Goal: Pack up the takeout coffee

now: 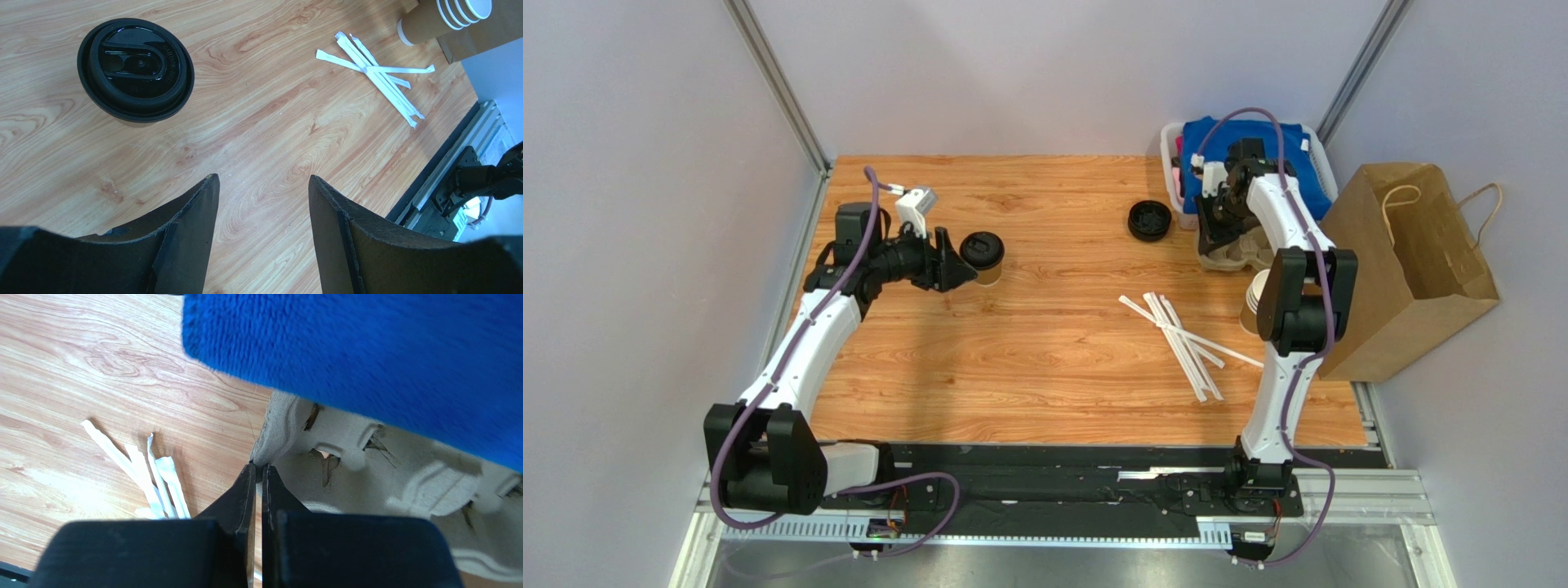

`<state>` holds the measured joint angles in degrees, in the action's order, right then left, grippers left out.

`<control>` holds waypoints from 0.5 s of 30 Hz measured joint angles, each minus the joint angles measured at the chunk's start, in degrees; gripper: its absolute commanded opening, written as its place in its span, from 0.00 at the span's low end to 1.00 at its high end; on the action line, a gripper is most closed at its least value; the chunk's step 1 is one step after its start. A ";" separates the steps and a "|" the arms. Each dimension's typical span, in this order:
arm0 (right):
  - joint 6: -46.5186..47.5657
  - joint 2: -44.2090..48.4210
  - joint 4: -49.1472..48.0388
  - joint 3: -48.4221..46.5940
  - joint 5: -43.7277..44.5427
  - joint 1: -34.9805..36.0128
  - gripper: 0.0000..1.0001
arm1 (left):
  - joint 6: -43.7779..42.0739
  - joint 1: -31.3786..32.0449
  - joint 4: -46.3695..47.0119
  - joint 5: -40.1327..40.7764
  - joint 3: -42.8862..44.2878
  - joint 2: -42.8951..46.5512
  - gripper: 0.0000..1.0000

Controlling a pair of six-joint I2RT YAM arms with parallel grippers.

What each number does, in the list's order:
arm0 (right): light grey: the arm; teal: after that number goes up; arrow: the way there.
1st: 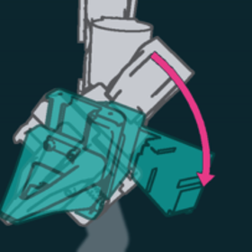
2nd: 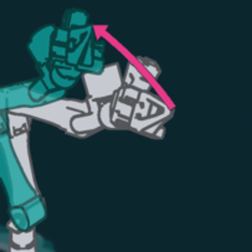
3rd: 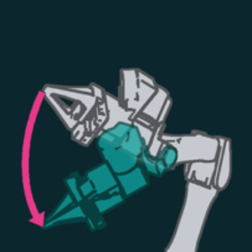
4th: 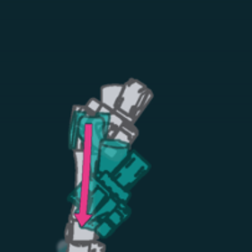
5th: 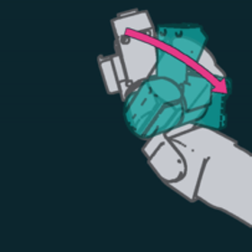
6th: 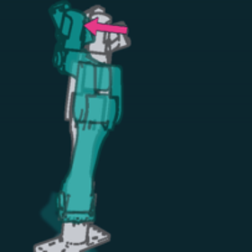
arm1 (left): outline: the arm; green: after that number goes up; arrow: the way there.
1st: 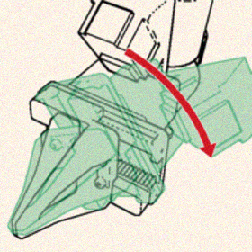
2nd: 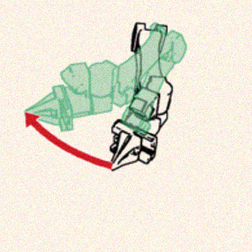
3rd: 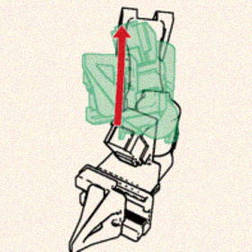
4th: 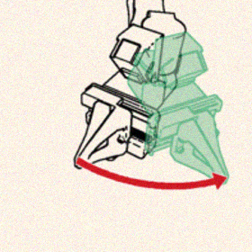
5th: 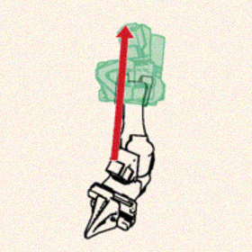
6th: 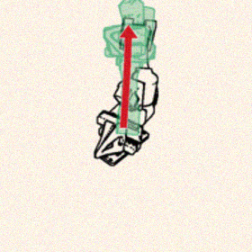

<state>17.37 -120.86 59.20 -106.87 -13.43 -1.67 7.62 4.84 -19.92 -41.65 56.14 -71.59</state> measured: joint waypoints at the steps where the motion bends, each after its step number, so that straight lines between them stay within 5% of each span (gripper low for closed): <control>1: 0.00 0.68 0.02 0.00 -0.04 -0.11 0.00 | 0.02 0.02 0.00 0.00 0.04 0.00 0.64; 15: 0.02 5.77 0.04 0.00 -0.81 -1.33 0.00 | 0.15 0.00 0.07 -0.04 0.42 -0.48 0.64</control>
<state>17.39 -115.09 59.24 -106.87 -14.24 -3.01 7.77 4.84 -19.86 -41.69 56.55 -72.07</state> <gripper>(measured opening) 0.024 0.640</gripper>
